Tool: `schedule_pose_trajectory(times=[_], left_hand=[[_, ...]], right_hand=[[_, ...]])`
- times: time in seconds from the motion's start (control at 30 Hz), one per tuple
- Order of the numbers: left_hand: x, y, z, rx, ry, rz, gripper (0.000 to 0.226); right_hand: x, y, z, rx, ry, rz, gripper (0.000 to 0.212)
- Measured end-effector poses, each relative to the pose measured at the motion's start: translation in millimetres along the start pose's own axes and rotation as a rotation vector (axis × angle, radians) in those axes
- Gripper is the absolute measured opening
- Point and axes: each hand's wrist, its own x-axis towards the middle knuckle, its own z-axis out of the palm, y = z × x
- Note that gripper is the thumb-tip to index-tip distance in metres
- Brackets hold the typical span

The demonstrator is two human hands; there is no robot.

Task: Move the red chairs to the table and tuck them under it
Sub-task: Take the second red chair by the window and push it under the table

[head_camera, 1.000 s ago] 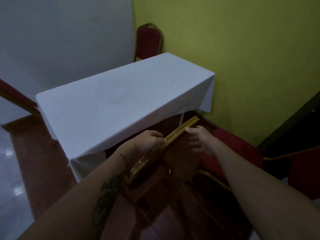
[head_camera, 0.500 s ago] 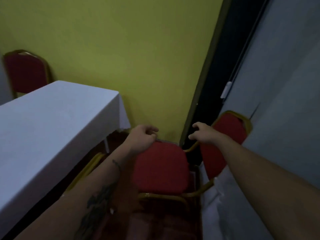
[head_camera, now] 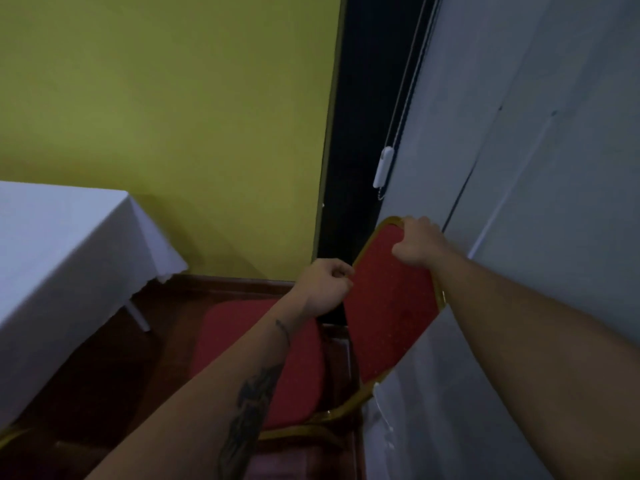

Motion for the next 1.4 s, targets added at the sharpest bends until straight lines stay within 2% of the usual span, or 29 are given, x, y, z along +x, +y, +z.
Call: schedule_pose_trajectory(times=[0.07,0.17,0.23,0.37,0.43,0.53,0.57,0.67,0.73,0.8,0.97,1.1,1.2,1.3,1.4], left_hand=[[24.3,3.4,14.2,0.022,-0.047,-0.014,0.013],[47.4,1.1,31.4,0.022,-0.071,-0.013,0.014],[63.1,-0.1,45.2,0.034,-0.095,-0.002,0.014],[91.8,-0.6,79.4,-0.004,-0.090,0.000,0.020],[101.4,0.5,98.0,0.000,-0.096,-0.027,0.020],[112.9,2.7,123.0,0.063,-0.098,-0.065,0.023],[115.9,3.4,131.4,0.089,-0.120,-0.084,0.034],[118.9,7.9,155.8,0.012,-0.197,-0.178,0.071],[120.7,10.1,168.9,-0.010,-0.184,-0.248,0.091],[124.5,11.2,176.9,-0.004,-0.173,-0.299,0.102],[125.2,22.3,191.1,-0.018,-0.200,-0.353,0.133],[114.3,29.1,201.9,0.027,-0.120,-0.309,0.131],[111.0,35.7,206.2,0.074,-0.077,-0.372,0.129],[112.1,44.5,206.4,0.118,-0.026,-0.476,0.129],[112.1,33.6,194.7,0.120,-0.048,-0.428,0.125]], right_hand=[[16.1,9.6,6.9,-0.050,0.018,0.060,0.067],[25.2,17.8,9.6,-0.081,-0.007,0.115,0.069],[32.0,28.7,8.5,-0.086,-0.009,0.121,0.059],[41.7,50.7,-0.4,-0.084,0.031,0.127,0.020],[46.7,56.8,-2.7,-0.065,0.047,0.152,0.010],[54.2,64.9,-1.1,-0.015,0.044,0.192,0.007],[56.3,69.1,-0.1,0.010,0.044,0.203,0.008],[60.5,82.7,4.4,0.106,0.043,0.184,0.034],[61.6,84.4,5.2,0.103,0.026,0.153,0.044],[64.4,83.9,4.9,0.075,0.011,0.133,0.043],[65.2,85.3,2.4,0.032,-0.061,0.060,0.023],[61.9,89.6,3.7,0.033,-0.084,0.004,0.027],[62.3,94.4,3.5,0.037,-0.095,-0.034,0.031],[61.8,101.4,9.0,0.092,-0.051,-0.052,0.047],[59.6,101.0,18.8,0.203,-0.025,-0.041,0.055]])
